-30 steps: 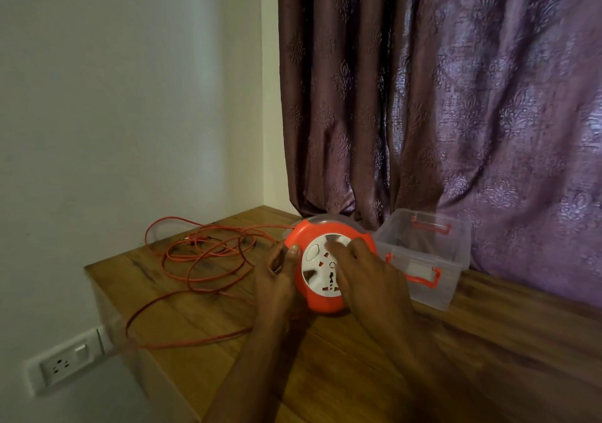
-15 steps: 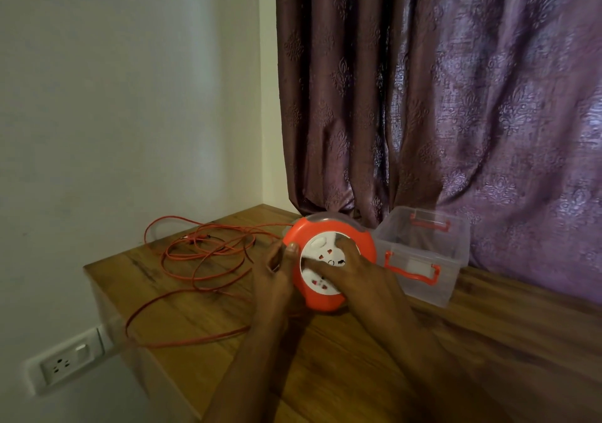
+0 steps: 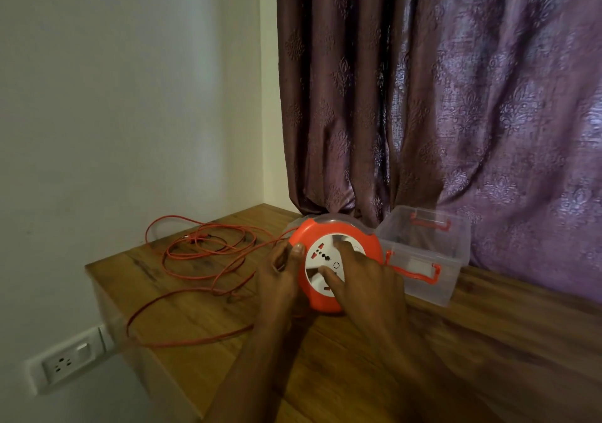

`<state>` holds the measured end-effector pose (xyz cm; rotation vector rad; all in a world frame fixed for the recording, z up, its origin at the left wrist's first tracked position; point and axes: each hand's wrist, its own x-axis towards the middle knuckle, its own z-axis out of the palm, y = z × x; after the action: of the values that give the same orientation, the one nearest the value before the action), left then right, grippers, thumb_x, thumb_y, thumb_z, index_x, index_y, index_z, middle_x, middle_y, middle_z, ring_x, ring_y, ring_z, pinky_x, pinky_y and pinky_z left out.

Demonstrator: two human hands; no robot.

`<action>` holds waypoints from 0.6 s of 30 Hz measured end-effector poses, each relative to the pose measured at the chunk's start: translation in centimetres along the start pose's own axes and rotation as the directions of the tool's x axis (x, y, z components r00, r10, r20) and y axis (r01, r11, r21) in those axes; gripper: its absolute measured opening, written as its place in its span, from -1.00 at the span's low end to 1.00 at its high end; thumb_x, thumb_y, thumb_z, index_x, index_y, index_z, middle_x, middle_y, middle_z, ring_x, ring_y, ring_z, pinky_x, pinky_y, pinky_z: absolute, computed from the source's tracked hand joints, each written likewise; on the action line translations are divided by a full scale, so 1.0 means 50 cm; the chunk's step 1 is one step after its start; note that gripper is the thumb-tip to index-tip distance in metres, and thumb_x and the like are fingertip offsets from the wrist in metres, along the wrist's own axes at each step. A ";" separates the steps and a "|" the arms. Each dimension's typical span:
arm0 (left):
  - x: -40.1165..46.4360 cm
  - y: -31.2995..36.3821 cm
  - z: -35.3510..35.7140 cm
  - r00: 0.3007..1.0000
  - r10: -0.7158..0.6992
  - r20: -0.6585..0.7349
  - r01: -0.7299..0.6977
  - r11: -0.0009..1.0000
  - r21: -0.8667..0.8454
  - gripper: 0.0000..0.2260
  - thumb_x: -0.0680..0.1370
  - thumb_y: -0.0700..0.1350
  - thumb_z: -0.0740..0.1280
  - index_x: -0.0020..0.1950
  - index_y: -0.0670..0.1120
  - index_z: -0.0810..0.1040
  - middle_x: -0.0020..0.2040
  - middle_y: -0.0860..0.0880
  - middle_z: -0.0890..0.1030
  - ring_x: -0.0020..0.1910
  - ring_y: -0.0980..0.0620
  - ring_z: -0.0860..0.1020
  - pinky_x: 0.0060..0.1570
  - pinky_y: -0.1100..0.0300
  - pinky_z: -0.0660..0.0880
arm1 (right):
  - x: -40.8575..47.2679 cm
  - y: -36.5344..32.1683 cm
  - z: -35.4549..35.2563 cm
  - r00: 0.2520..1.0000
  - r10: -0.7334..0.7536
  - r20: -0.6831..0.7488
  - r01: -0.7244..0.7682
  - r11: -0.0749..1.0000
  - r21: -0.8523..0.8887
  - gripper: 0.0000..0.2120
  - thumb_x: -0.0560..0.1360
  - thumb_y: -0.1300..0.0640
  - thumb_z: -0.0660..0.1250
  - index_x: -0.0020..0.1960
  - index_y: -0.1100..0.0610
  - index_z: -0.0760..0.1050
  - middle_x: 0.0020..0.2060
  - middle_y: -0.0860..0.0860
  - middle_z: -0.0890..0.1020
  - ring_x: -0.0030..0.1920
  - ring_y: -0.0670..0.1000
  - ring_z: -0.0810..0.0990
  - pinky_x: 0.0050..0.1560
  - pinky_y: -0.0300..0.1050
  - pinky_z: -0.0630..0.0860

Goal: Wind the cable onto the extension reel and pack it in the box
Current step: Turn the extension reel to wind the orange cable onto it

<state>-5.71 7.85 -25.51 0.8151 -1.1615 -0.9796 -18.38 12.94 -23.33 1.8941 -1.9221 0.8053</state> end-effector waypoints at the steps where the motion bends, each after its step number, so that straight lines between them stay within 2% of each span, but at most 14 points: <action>1: -0.001 0.002 -0.002 1.000 0.003 -0.002 -0.003 1.000 -0.008 -0.92 0.50 0.14 0.35 -0.15 0.32 0.63 -0.19 0.22 0.70 -0.21 0.18 0.69 -0.27 0.13 0.65 | 0.001 0.000 -0.001 0.999 -0.047 -0.003 0.047 0.999 0.012 -0.45 0.53 -0.19 0.21 0.45 -0.03 0.21 0.26 0.05 0.53 0.08 0.15 0.60 -0.09 0.03 0.55; 4: 0.000 0.003 -0.008 0.998 -0.036 -0.044 0.033 0.998 -0.048 -0.85 0.54 0.11 0.35 -0.15 0.38 0.61 -0.17 0.24 0.70 -0.17 0.11 0.69 -0.19 -0.01 0.65 | 0.008 0.005 0.007 0.976 -0.201 0.089 0.203 0.979 -0.012 -0.44 0.53 -0.04 0.28 0.46 -0.12 0.15 0.43 0.07 0.24 0.30 0.18 0.42 0.08 0.11 0.52; 6: -0.002 0.006 -0.009 0.998 -0.043 -0.048 0.040 0.997 -0.061 -0.81 0.55 0.10 0.35 -0.18 0.41 0.60 -0.20 0.31 0.68 -0.22 0.17 0.69 -0.25 0.07 0.64 | 0.009 0.006 0.014 0.951 -0.269 0.152 0.275 0.961 -0.019 -0.47 0.53 -0.03 0.28 0.40 -0.21 0.11 0.49 0.03 0.08 0.41 0.19 0.27 0.22 0.20 0.45; 9: -0.002 0.011 -0.010 0.998 -0.048 -0.050 0.045 0.997 -0.060 -0.78 0.54 0.09 0.35 -0.22 0.43 0.59 -0.24 0.33 0.67 -0.24 0.17 0.68 -0.26 0.09 0.63 | 0.007 0.010 0.018 0.930 -0.312 0.193 0.325 0.945 -0.039 -0.49 0.54 -0.05 0.26 0.39 -0.23 0.10 0.51 -0.02 -0.04 0.45 0.22 0.17 0.24 0.25 0.41; 11: 0.002 0.006 -0.012 0.998 -0.035 -0.058 0.032 0.998 -0.045 -0.81 0.55 0.08 0.36 -0.19 0.39 0.61 -0.21 0.25 0.70 -0.23 0.18 0.69 -0.28 0.10 0.64 | 0.007 0.016 0.018 0.918 -0.323 0.232 0.350 0.933 -0.088 -0.48 0.55 -0.05 0.26 0.41 -0.25 0.10 0.53 -0.01 -0.10 0.47 0.22 0.12 0.26 0.25 0.38; 14: 0.005 0.004 -0.012 0.998 -0.027 -0.059 0.025 0.999 -0.031 -0.96 0.54 0.08 0.37 -0.06 0.22 0.61 -0.09 0.11 0.71 -0.14 0.07 0.70 -0.18 -0.01 0.67 | 0.007 0.020 0.012 0.913 -0.308 0.267 0.345 0.933 -0.104 -0.48 0.56 -0.07 0.24 0.43 -0.27 0.08 0.53 0.00 -0.12 0.48 0.21 0.10 0.30 0.23 0.35; 18: 0.005 0.001 -0.010 0.998 -0.042 -0.043 0.040 0.998 -0.047 -0.99 0.51 0.10 0.39 -0.09 0.24 0.60 -0.14 0.13 0.70 -0.16 0.04 0.71 -0.21 0.01 0.67 | 0.005 0.018 0.000 0.927 -0.272 0.259 0.303 0.949 -0.087 -0.47 0.57 -0.09 0.19 0.45 -0.31 0.03 0.53 0.04 -0.07 0.45 0.21 0.20 0.28 0.18 0.42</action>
<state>-5.16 7.65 -25.47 0.8226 -1.0844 -1.0138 -19.27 12.71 -23.34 2.2115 -1.7144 0.3682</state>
